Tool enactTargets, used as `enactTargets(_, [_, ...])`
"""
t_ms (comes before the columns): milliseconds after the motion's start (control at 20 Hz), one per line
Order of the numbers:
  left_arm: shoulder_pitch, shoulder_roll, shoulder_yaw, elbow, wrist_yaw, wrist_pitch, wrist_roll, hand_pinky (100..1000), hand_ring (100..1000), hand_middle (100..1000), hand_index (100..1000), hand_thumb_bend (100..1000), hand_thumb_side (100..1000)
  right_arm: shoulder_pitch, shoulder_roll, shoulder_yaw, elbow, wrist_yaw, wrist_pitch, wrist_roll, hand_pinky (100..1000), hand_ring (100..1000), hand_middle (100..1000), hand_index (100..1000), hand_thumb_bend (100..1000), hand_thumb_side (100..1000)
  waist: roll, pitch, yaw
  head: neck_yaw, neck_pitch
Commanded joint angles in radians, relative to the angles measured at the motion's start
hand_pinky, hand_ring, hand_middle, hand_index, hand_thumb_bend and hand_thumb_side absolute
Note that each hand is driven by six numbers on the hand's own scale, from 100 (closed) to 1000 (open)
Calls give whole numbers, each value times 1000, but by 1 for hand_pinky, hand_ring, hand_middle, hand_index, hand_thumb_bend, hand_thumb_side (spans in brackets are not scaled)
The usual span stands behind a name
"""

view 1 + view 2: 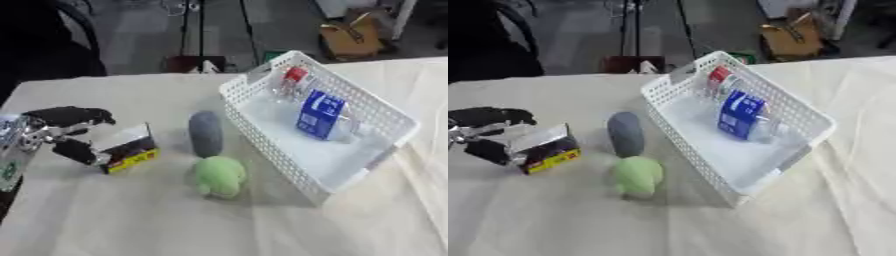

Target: Pick up objects on the table and place them in the box.

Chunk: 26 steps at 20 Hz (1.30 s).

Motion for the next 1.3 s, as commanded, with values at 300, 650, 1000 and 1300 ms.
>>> enactTargets(300, [-36, 10, 17, 50, -19, 3, -13, 948, 1000, 1000, 1000, 499, 808, -17, -7, 1, -17, -6, -4, 2, 750, 740, 682, 799, 100, 1000, -2, -16, -8, 9, -15])
enactTargets(650, [-44, 5, 15, 91, -22, -6, -20, 945, 1000, 1000, 1000, 485, 820, -18, -7, 1, -17, -7, -3, 2, 750, 740, 682, 799, 100, 1000, -1, -14, -13, 13, -16])
enactTargets(1000, [-50, 4, 12, 110, -36, -9, -10, 929, 1000, 973, 889, 415, 802, -19, -9, 0, -17, -8, -2, 2, 750, 740, 681, 799, 100, 1000, 0, -10, -20, 15, -17])
enactTargets(1300, [-52, 4, 10, 119, -37, -18, -5, 913, 981, 926, 818, 362, 786, -19, -9, -1, -17, -9, -1, 2, 750, 741, 681, 799, 100, 1000, 1, -9, -21, 16, -18])
